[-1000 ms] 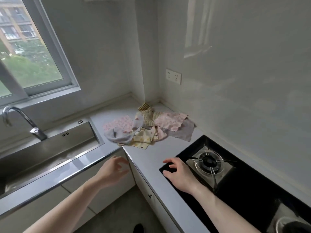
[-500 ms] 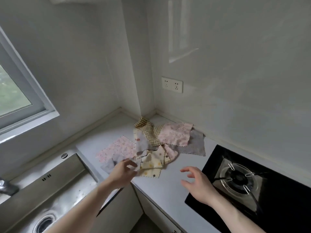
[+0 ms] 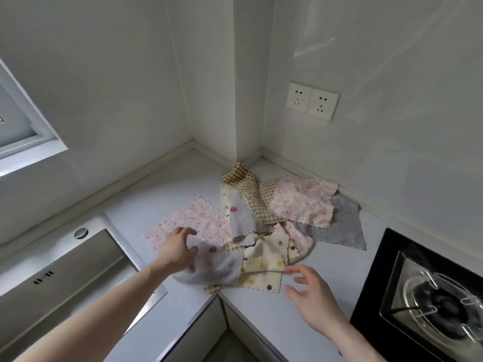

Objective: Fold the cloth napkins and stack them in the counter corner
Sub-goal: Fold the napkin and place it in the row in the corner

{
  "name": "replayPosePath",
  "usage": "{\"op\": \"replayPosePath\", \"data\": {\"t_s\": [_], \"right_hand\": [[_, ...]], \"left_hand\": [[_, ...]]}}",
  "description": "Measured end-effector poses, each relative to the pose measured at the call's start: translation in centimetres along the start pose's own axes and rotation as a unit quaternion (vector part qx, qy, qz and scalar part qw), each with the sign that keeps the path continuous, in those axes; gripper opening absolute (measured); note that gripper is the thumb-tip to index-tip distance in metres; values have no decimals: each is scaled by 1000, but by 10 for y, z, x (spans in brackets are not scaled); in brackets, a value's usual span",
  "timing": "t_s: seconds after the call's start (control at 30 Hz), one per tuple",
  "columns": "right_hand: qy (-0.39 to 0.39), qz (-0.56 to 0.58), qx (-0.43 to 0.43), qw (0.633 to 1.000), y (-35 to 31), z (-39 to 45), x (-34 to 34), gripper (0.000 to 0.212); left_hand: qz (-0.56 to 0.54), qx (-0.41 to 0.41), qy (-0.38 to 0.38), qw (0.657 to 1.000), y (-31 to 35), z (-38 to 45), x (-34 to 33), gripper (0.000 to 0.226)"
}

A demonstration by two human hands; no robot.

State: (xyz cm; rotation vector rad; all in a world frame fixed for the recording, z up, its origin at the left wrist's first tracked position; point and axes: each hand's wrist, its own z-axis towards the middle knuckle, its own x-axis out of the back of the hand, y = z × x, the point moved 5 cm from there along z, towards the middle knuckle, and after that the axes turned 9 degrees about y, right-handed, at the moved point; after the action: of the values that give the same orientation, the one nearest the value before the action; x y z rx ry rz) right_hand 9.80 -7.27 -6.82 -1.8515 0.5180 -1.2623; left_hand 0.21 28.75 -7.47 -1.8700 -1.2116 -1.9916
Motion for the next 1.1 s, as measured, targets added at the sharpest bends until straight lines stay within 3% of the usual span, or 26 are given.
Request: {"op": "replayPosePath", "data": {"t_s": [0.1, 0.23, 0.4, 0.63, 0.8, 0.97, 1.1], "right_hand": [[19, -6, 20, 1000, 16, 21, -30, 30], [32, -27, 76, 996, 46, 37, -68, 33], [165, -111, 208, 958, 64, 34, -90, 21], [200, -109, 268, 936, 69, 30, -93, 23], [205, -137, 275, 929, 67, 27, -97, 33], [231, -150, 212, 938, 73, -8, -91, 48], [228, -114, 162, 953, 88, -62, -83, 55]], "left_hand": [[21, -9, 43, 999, -24, 16, -27, 45], [43, -85, 128, 987, -47, 9, -65, 48], [-8, -104, 233, 967, -52, 6, -74, 40], [-30, -183, 315, 931, -56, 6, -77, 13], [-107, -179, 345, 915, -55, 2, -68, 9], [-210, -142, 340, 905, -55, -30, -51, 17], [-214, -228, 365, 877, -34, -76, -7, 11]]}}
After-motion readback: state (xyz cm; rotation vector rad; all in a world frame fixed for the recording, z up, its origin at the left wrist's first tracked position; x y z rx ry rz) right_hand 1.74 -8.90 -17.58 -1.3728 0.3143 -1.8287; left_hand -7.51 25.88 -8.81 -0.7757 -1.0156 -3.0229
